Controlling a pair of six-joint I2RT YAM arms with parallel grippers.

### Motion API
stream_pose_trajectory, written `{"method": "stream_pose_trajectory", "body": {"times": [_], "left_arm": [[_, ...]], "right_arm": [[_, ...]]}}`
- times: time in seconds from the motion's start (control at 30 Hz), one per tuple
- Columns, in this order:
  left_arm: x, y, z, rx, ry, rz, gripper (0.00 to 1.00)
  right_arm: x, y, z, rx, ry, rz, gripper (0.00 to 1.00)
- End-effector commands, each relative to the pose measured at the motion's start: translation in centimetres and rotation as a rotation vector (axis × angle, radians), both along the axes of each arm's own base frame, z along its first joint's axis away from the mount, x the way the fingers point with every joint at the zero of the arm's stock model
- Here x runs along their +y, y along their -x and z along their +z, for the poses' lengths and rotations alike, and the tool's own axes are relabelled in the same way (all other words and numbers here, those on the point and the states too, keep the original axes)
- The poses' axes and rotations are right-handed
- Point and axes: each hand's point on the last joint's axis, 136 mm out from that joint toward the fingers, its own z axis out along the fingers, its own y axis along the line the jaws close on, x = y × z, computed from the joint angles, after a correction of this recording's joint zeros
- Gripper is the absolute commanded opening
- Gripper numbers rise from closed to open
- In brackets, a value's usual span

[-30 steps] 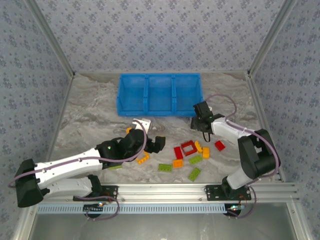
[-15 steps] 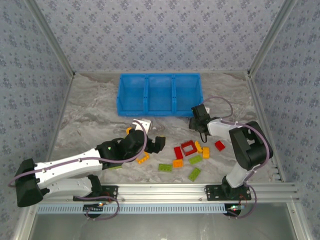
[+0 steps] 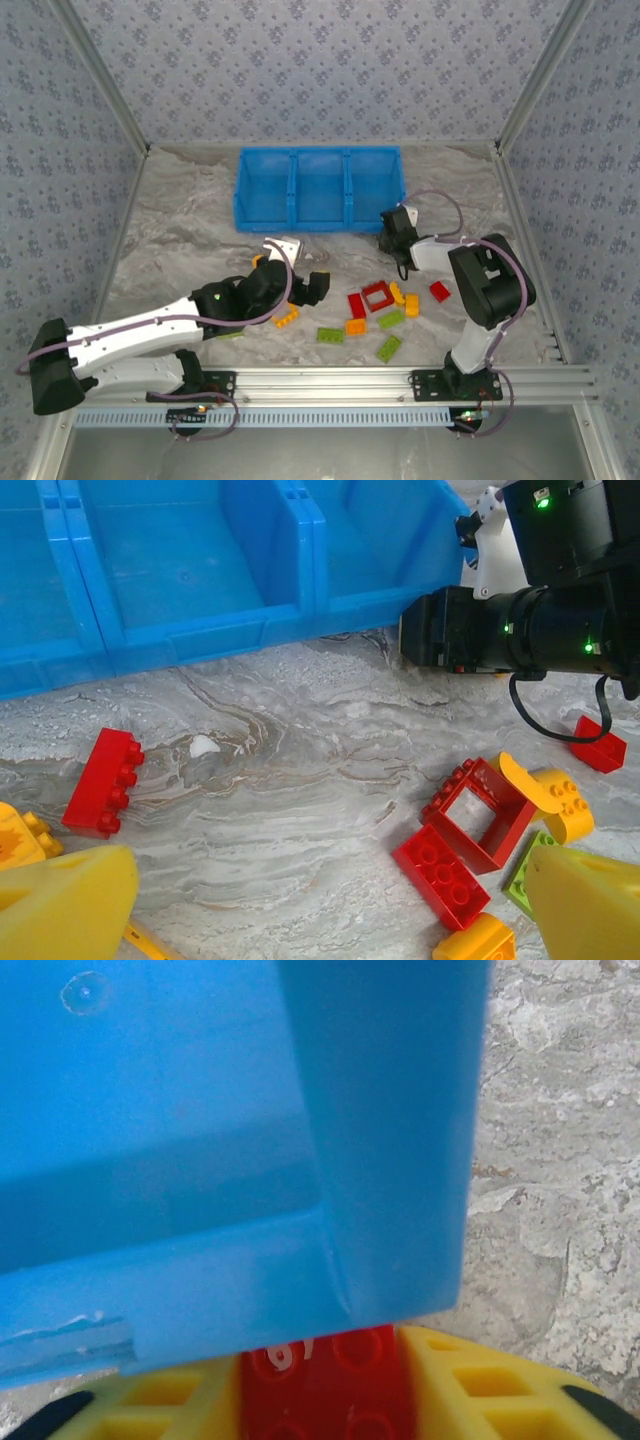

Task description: Sort the legos into containers by color

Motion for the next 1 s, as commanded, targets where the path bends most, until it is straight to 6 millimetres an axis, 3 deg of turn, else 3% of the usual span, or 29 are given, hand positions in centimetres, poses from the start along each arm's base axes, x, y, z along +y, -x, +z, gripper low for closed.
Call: {"method": "stream_pose_trajectory", "body": {"times": [0.0, 0.3, 0.43, 0.57, 0.63, 0.8, 0.97], "left_arm": [[0.5, 0.1, 0.8, -0.027, -0.002, 0.005, 0.99], [0.3, 0.2, 1.5, -0.028, 0.021, 0.002, 0.99], [-0.1, 0.2, 2.3, -0.035, 0.034, -0.001, 0.99], [-0.2, -0.2, 3.4, -0.043, 0.044, 0.026, 0.99], [-0.1, -0.5, 4.0, -0.055, 0.048, 0.047, 0.99], [-0.6, -1.3, 5.3, -0.072, 0.027, 0.072, 0.99], [-2.1, -1.6, 5.4, -0.066, 0.003, 0.046, 0.99]], "right_arm": [[-0.3, 1.0, -1.8, 0.054, 0.007, -0.011, 0.37], [-1.6, 5.4, 1.5, 0.040, 0.007, -0.036, 0.29], [0.2, 6.2, 5.1, 0.020, 0.018, 0.055, 0.29], [2.5, 3.4, 8.9, 0.014, -0.027, 0.143, 0.29], [3.2, 1.8, 9.2, 0.032, -0.047, 0.168, 0.29], [5.0, -2.8, 8.2, 0.089, -0.072, 0.189, 0.28], [6.0, -6.0, 5.4, 0.153, -0.089, 0.168, 0.27]]}}
